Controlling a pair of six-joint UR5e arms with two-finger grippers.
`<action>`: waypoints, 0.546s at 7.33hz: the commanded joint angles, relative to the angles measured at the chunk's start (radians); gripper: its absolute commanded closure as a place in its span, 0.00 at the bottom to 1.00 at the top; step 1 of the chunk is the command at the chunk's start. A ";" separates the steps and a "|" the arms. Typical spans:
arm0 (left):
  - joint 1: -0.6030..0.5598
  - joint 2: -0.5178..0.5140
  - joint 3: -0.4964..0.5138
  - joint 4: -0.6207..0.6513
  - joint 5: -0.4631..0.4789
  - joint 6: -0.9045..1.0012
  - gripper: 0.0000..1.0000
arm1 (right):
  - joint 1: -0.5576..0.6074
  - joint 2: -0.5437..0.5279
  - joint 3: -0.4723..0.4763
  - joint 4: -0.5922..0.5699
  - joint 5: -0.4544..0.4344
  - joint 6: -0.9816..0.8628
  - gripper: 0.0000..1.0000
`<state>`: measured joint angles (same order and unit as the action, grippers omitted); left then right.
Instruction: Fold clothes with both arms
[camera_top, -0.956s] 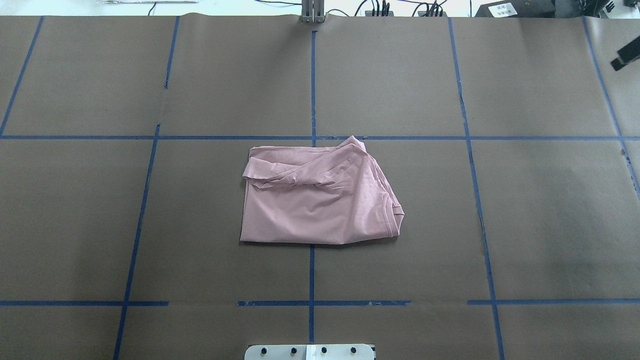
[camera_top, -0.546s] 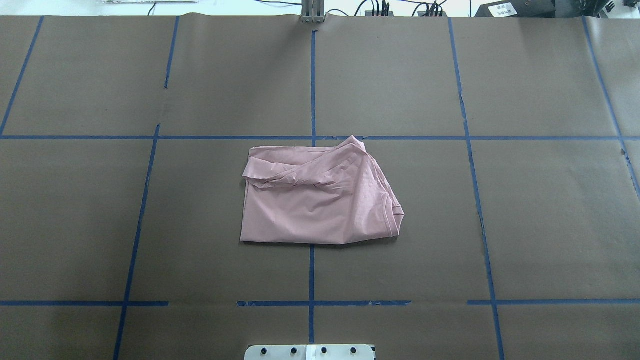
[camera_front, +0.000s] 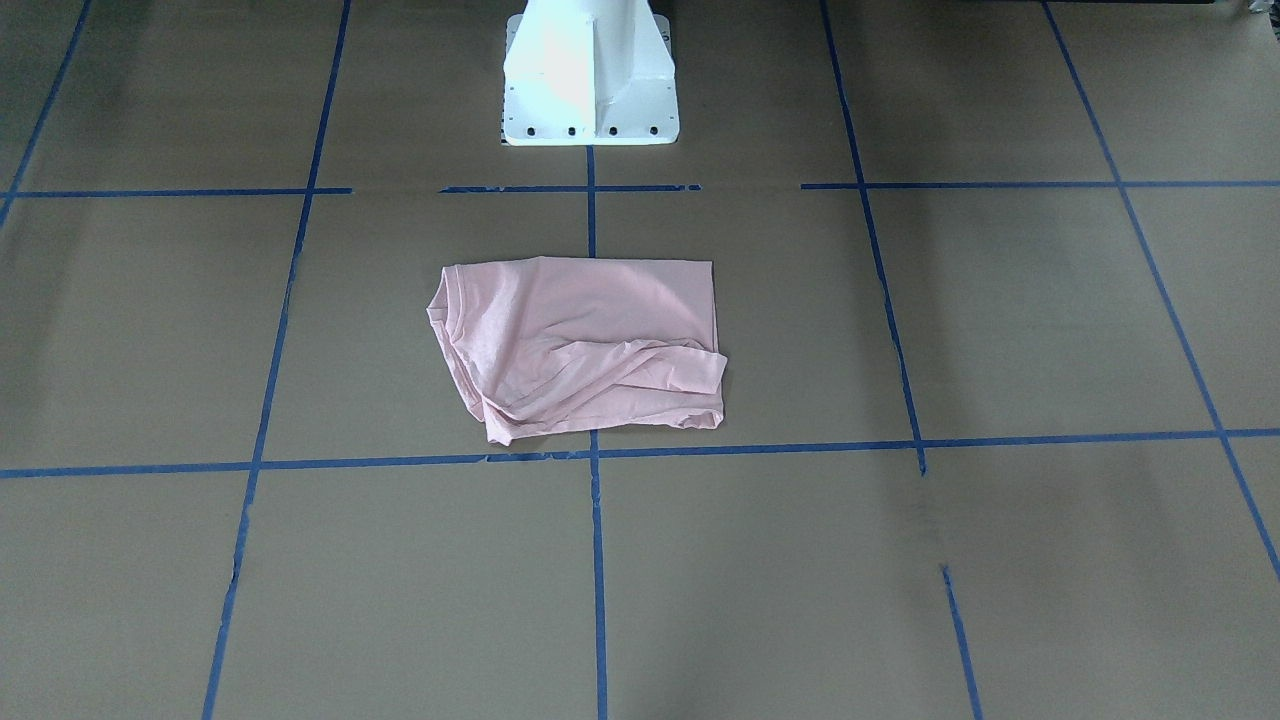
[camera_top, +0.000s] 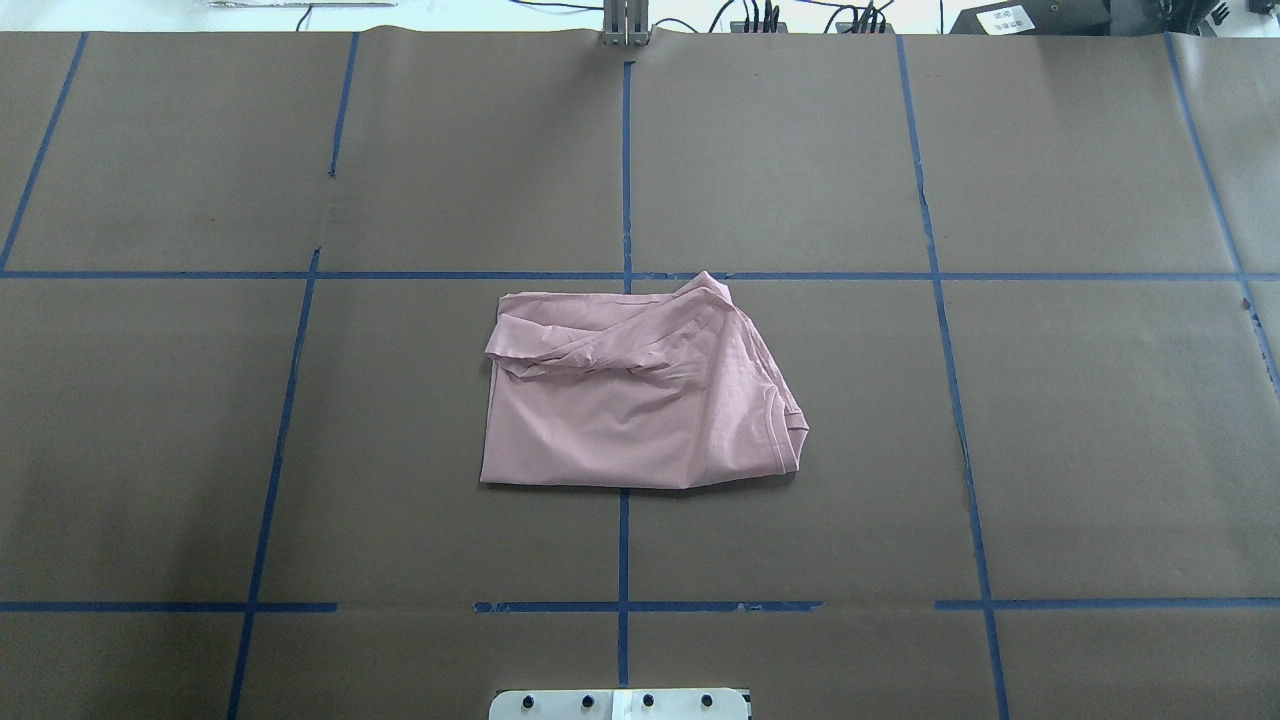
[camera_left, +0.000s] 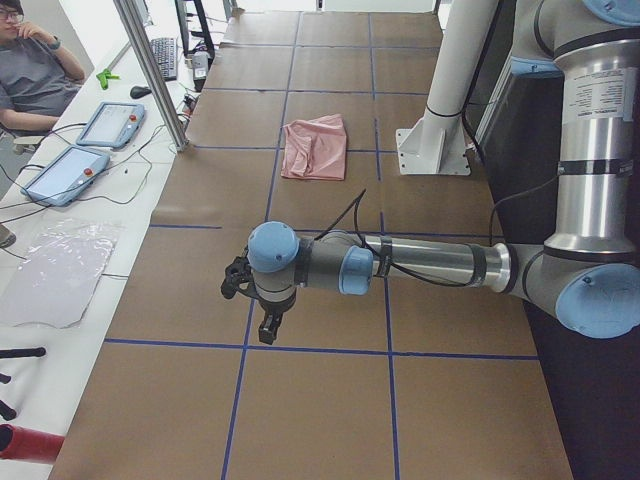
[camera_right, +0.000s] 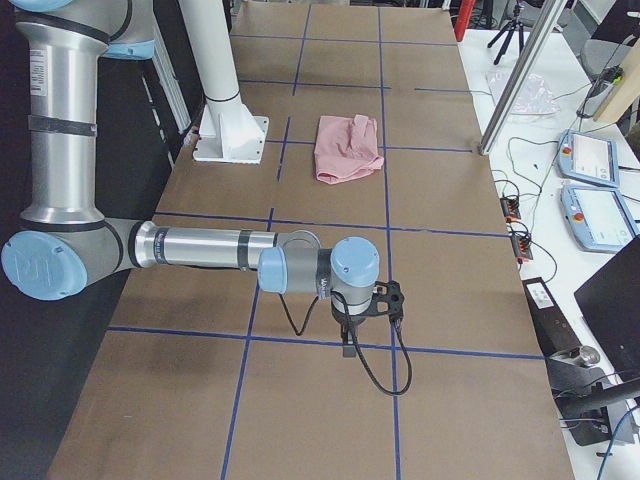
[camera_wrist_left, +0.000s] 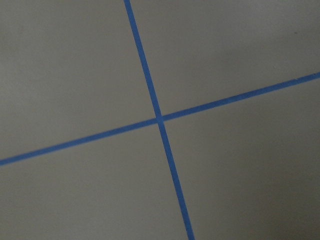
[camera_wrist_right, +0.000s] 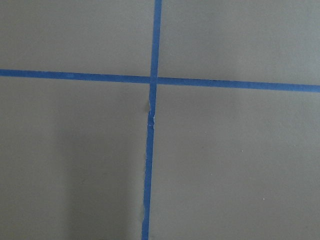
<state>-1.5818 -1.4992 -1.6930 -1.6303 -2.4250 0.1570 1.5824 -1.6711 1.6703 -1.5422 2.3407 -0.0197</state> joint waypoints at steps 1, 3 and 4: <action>-0.006 0.017 -0.004 0.001 -0.023 -0.002 0.00 | 0.001 -0.015 0.009 0.005 0.002 0.018 0.00; -0.006 0.030 -0.005 -0.003 -0.020 0.007 0.00 | 0.001 -0.018 0.005 0.007 0.000 0.014 0.00; 0.000 0.022 -0.002 -0.006 -0.019 0.001 0.00 | 0.001 -0.018 0.003 0.007 0.000 0.012 0.00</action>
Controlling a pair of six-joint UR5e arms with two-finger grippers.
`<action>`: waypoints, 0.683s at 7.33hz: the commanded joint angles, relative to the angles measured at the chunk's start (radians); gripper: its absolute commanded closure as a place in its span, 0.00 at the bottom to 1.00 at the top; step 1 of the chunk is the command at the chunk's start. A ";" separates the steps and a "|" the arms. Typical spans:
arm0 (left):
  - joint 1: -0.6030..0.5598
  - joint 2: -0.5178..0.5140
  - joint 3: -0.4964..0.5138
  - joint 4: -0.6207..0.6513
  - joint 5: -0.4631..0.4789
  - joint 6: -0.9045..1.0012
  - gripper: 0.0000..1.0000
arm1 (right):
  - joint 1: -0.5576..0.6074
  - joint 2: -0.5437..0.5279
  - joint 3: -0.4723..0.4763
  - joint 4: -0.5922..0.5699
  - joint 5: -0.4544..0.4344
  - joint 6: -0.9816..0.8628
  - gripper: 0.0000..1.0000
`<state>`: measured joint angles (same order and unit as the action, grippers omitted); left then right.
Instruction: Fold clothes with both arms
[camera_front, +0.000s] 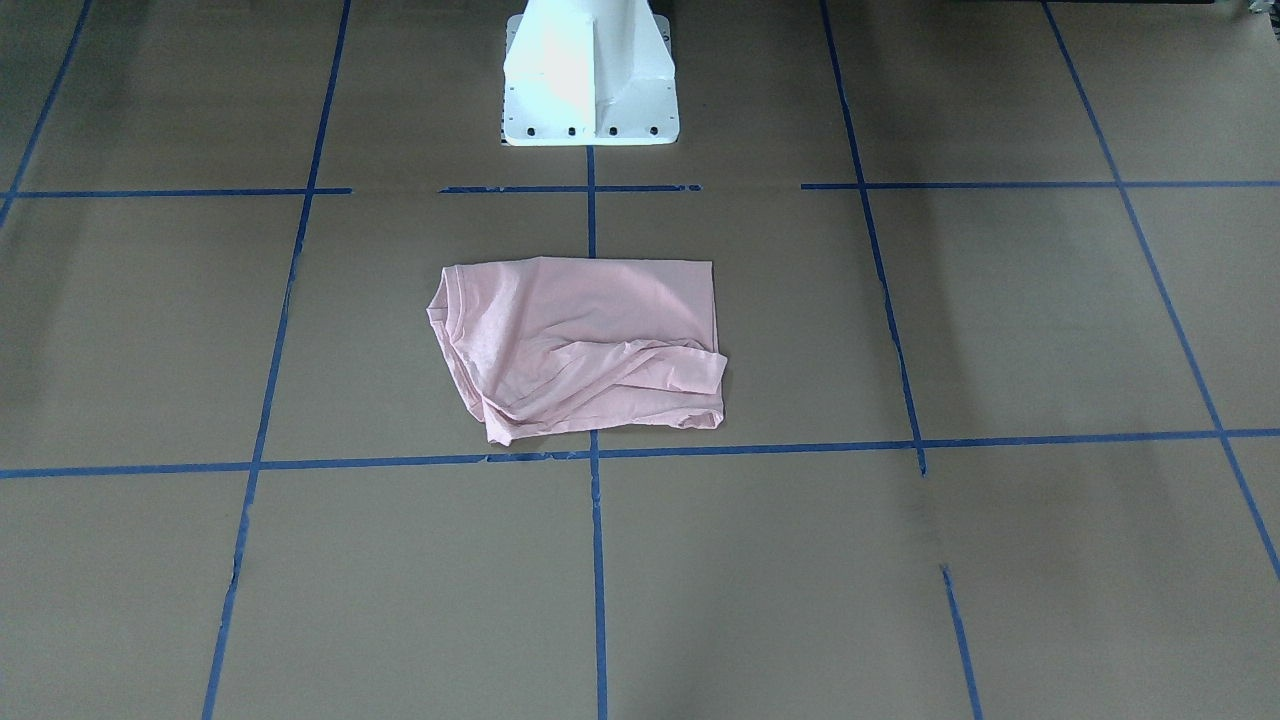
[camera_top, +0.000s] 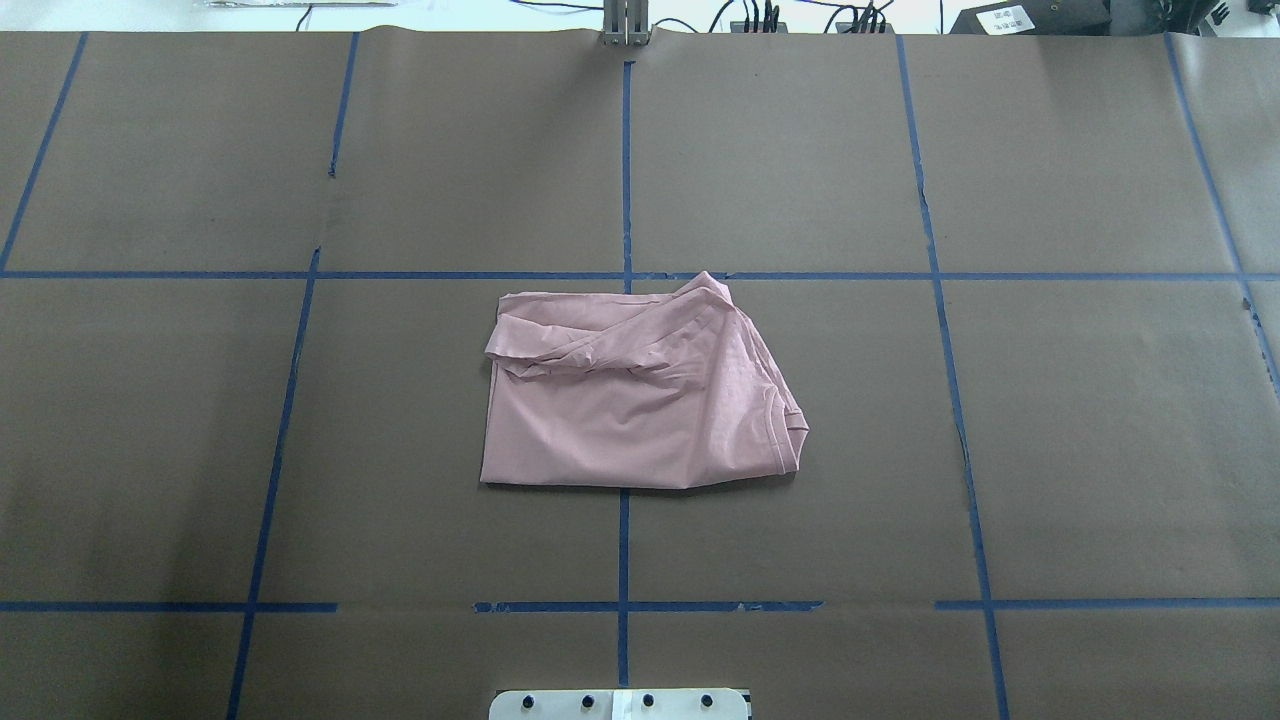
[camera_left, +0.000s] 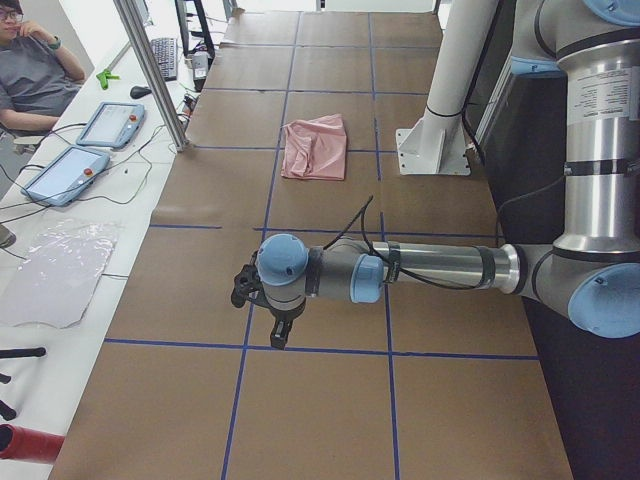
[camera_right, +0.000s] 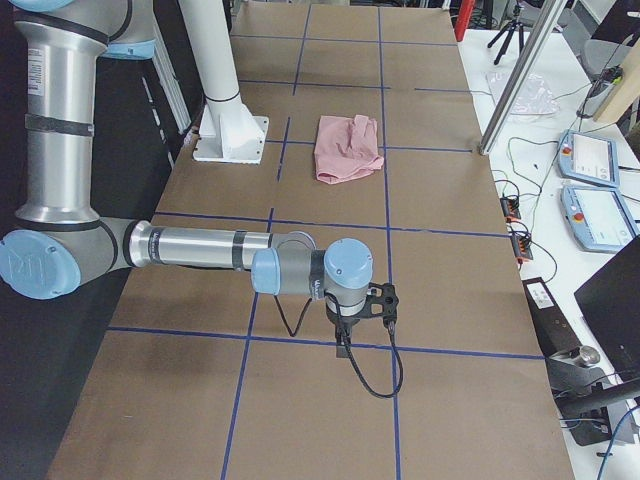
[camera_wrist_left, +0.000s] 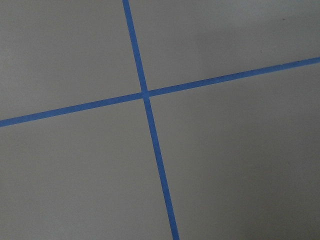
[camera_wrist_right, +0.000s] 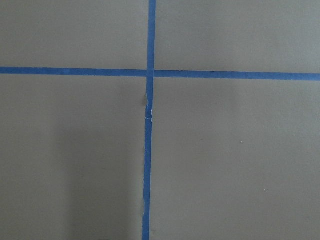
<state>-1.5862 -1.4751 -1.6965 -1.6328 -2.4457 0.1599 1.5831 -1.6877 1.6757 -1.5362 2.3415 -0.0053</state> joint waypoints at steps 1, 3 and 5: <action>0.006 -0.002 0.009 -0.004 0.002 -0.003 0.00 | 0.000 -0.009 -0.004 0.001 -0.001 -0.001 0.00; 0.005 0.005 0.006 -0.004 0.002 -0.003 0.00 | 0.000 -0.012 -0.004 0.001 -0.002 -0.004 0.00; 0.003 0.007 0.008 -0.004 0.005 -0.003 0.00 | 0.000 -0.012 -0.004 0.001 -0.002 -0.002 0.00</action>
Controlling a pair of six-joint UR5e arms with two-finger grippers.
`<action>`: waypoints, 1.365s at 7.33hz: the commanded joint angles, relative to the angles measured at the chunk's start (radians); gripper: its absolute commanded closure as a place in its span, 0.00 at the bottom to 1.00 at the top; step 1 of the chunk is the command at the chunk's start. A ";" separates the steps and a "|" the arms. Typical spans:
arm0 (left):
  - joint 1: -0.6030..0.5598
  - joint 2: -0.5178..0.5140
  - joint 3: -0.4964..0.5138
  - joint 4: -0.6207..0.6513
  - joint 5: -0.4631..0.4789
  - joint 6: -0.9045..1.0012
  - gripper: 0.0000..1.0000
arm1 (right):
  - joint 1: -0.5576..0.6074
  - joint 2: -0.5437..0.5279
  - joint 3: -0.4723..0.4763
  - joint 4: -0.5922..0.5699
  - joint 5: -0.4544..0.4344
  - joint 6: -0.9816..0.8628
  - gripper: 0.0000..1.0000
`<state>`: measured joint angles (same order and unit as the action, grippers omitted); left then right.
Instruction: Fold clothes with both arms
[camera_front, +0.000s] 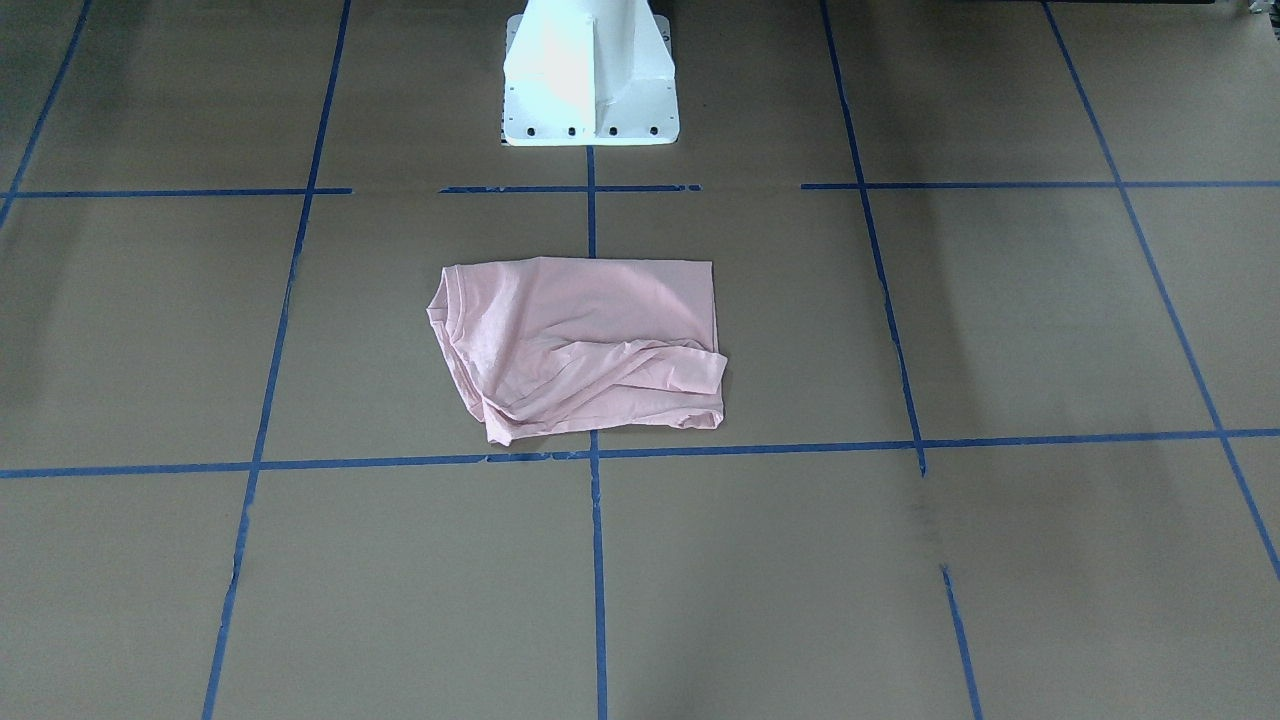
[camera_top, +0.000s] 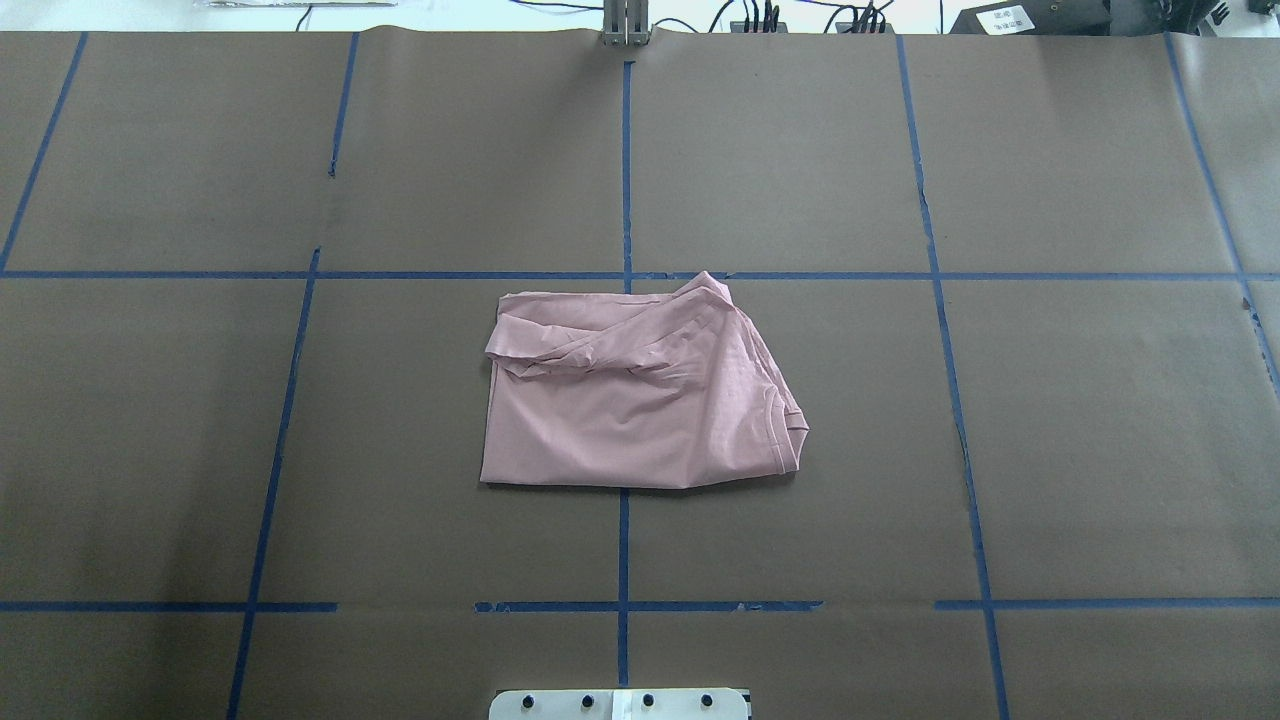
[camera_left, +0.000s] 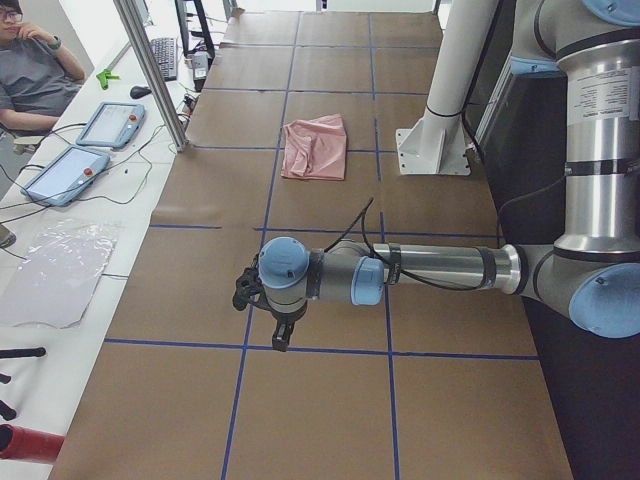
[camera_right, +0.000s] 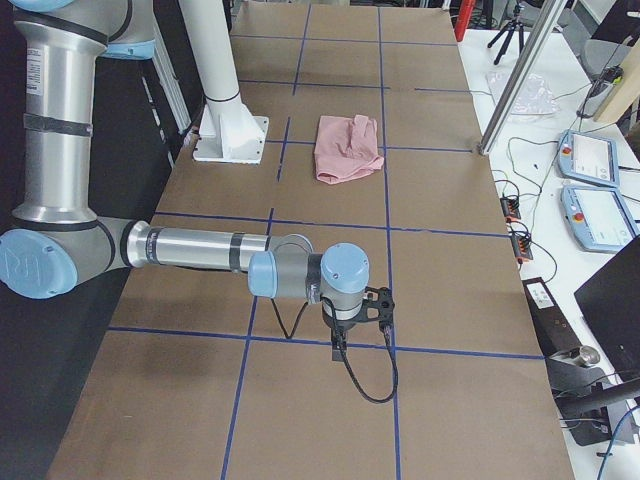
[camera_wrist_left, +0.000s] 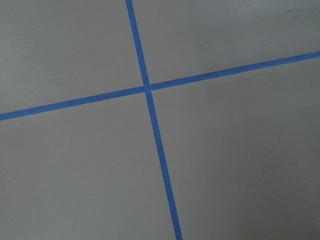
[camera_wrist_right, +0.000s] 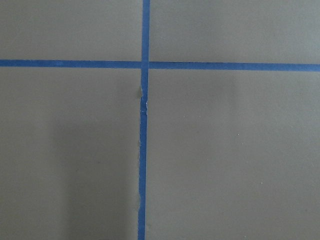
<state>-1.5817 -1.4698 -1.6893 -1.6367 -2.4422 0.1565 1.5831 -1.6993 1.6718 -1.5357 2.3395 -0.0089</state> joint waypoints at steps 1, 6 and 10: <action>-0.001 0.002 -0.001 0.001 0.027 -0.002 0.00 | 0.000 0.000 0.000 0.000 0.000 0.003 0.00; 0.000 0.000 -0.012 0.005 0.075 -0.002 0.00 | 0.000 0.000 -0.001 -0.001 0.000 0.006 0.00; 0.000 0.000 -0.010 0.006 0.075 -0.002 0.00 | 0.000 0.000 -0.001 -0.001 0.000 0.007 0.00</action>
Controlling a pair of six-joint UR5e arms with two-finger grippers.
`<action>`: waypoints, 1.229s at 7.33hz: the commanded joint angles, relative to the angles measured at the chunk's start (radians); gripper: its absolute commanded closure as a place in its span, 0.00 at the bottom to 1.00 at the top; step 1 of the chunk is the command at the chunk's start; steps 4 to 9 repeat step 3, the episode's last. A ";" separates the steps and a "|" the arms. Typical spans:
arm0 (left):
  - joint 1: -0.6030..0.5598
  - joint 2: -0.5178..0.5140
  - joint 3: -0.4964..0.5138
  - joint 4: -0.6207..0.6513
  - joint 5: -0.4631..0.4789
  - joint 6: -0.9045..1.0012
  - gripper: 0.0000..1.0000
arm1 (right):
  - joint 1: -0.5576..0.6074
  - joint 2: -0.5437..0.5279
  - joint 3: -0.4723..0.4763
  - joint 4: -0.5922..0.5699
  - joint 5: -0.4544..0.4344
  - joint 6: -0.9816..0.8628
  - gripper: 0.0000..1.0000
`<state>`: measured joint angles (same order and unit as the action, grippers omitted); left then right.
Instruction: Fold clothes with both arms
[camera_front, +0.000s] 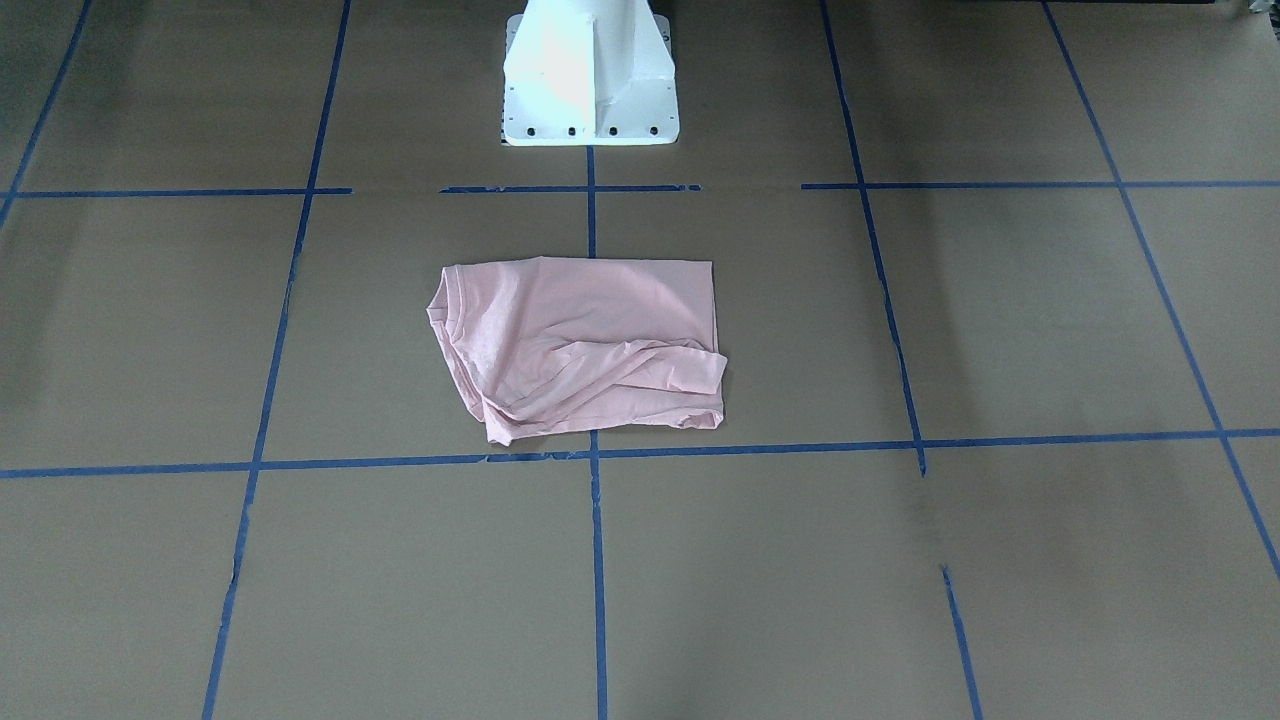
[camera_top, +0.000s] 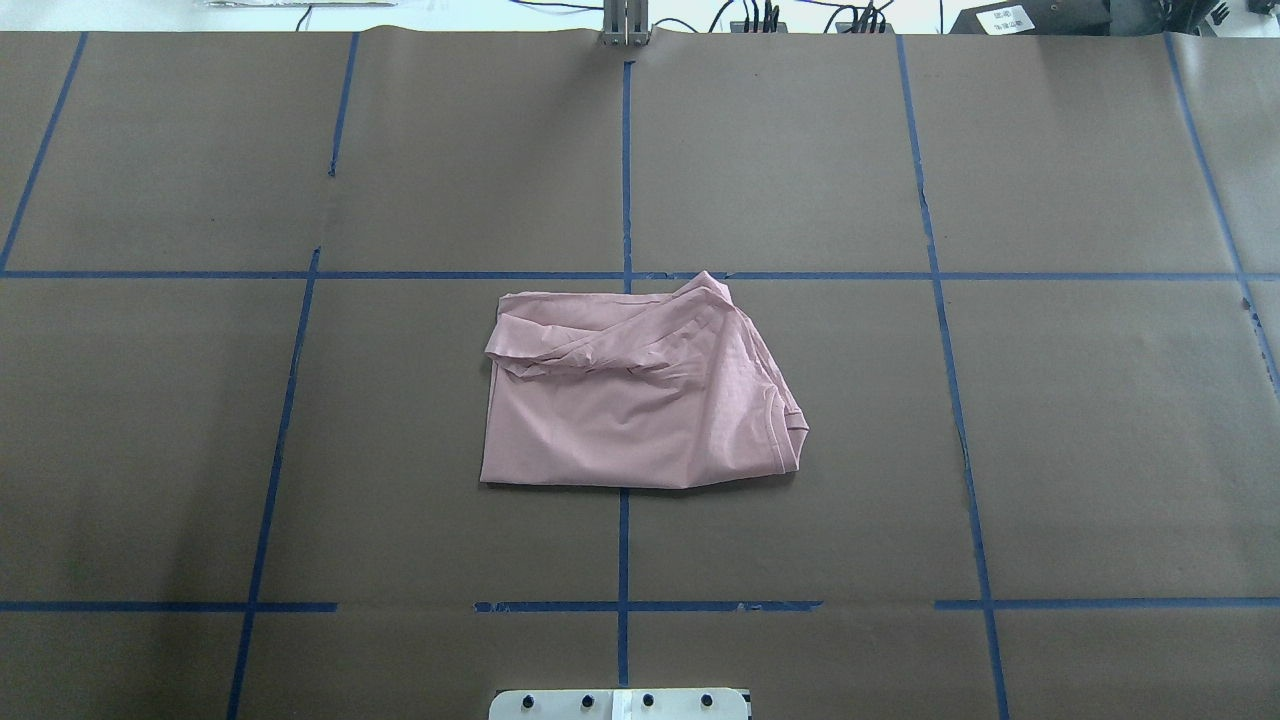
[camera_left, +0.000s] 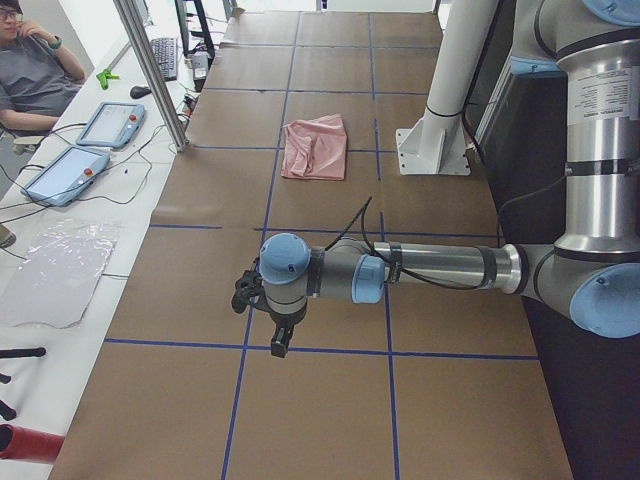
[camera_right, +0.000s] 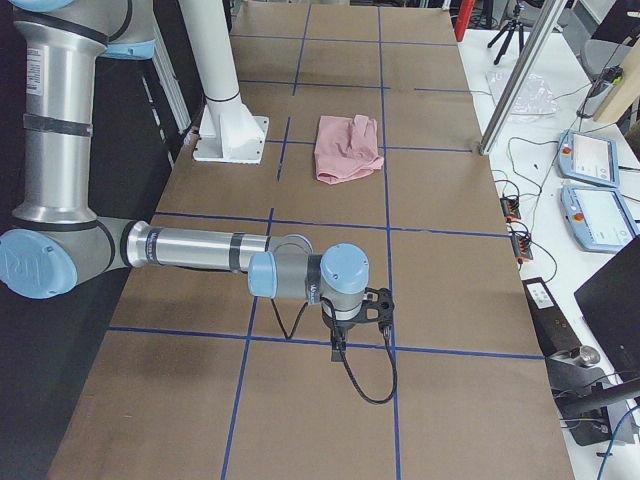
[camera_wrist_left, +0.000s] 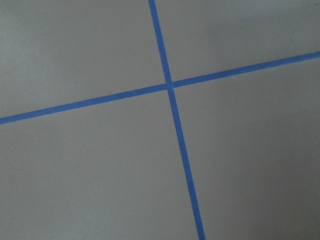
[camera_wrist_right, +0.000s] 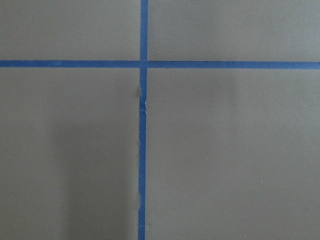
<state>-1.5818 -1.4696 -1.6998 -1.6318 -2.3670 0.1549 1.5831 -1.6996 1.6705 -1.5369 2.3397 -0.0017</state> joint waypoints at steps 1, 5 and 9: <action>0.000 0.000 0.002 0.001 0.000 0.000 0.00 | 0.000 0.000 0.000 0.000 0.001 0.000 0.00; 0.000 0.000 0.005 0.000 0.000 0.000 0.00 | 0.000 0.000 0.002 0.001 0.001 0.000 0.00; 0.000 0.000 0.005 0.000 0.000 0.000 0.00 | 0.000 0.000 0.002 0.001 0.001 0.000 0.00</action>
